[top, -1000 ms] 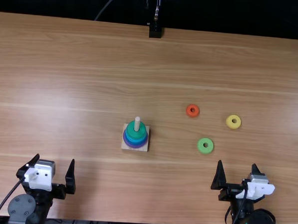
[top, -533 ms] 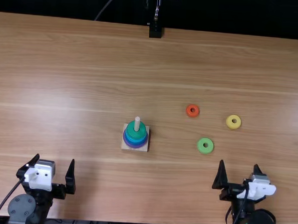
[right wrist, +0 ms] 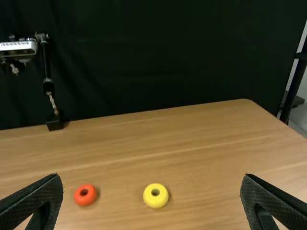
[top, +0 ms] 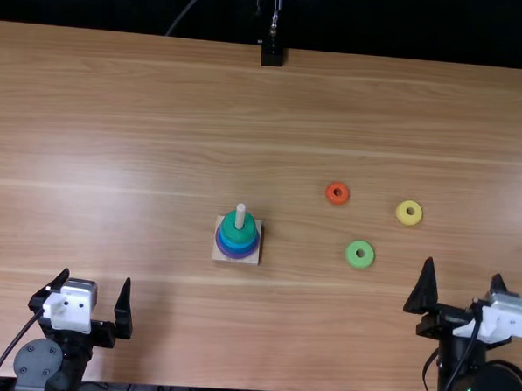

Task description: Build the Hanoi tower: stack the rings onto the peg from bottom to top in this color order: purple, dark blue, light blue, dark green, light green, yellow, orange.

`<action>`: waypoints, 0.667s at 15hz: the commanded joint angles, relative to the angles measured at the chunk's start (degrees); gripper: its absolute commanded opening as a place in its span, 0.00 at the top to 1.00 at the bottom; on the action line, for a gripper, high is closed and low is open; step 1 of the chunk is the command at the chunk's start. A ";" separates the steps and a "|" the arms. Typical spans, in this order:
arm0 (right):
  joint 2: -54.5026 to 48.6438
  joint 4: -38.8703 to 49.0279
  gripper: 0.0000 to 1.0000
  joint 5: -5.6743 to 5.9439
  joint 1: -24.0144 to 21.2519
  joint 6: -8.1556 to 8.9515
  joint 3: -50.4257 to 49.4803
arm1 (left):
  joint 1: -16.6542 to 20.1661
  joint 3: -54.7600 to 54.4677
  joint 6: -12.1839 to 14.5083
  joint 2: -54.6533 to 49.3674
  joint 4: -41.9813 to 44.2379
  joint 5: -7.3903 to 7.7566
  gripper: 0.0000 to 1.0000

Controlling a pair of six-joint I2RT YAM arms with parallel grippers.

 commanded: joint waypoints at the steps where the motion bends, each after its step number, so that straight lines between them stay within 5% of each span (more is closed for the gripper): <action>1: 4.13 -1.90 0.00 1.29 3.12 0.31 4.57 | 0.57 -6.63 0.91 -0.67 -2.27 1.39 0.00; 6: 20.22 -6.75 0.00 1.61 9.19 0.63 16.79 | 0.57 -6.63 0.91 -0.67 -2.27 1.39 0.00; 10: 37.18 -14.77 0.00 1.51 9.63 0.63 24.78 | 0.57 -6.63 0.91 -0.67 -2.27 1.49 0.00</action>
